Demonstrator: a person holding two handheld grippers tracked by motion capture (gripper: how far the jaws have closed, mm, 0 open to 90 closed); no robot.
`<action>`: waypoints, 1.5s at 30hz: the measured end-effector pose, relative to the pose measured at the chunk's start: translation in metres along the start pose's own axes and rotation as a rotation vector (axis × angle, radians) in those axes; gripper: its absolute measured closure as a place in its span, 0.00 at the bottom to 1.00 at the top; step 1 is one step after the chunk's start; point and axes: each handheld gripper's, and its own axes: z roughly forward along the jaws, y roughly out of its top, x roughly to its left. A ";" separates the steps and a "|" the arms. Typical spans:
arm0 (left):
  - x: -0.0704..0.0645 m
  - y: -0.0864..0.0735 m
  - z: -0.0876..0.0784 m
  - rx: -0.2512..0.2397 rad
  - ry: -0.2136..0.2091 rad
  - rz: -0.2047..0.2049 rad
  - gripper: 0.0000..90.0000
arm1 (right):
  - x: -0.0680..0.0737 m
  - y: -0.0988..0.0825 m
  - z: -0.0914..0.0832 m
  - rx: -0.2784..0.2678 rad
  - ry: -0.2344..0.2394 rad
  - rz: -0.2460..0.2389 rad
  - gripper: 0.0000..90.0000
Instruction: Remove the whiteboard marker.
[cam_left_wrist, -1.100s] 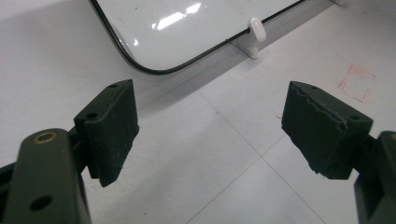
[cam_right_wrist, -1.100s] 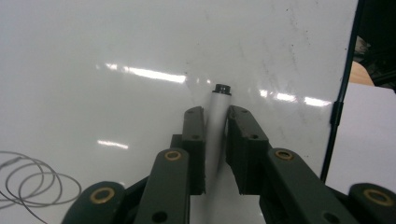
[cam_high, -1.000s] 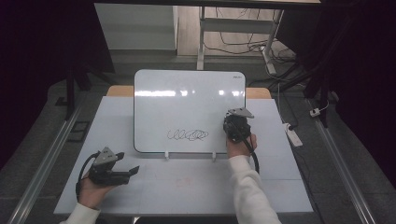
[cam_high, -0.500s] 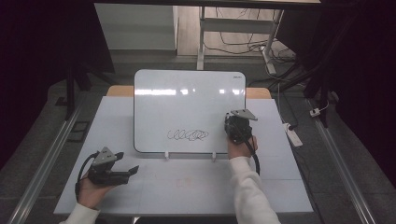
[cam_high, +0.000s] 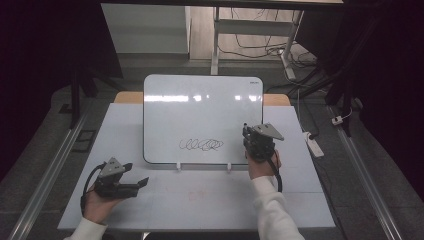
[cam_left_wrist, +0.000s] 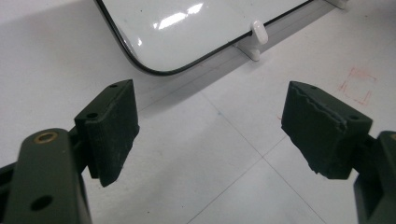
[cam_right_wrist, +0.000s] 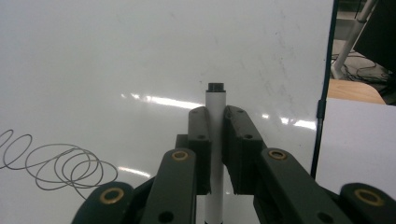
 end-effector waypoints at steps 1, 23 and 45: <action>0.000 0.000 0.000 -0.001 0.000 -0.002 0.22 | 0.000 0.000 -0.002 -0.008 0.007 0.002 0.90; -0.050 0.064 0.024 -0.133 -0.249 -0.003 0.29 | 0.047 -0.016 -0.056 -0.077 0.326 -0.082 0.90; -0.106 0.113 0.074 -0.146 -0.406 0.072 0.74 | 0.085 -0.020 -0.068 -0.118 0.464 -0.092 0.90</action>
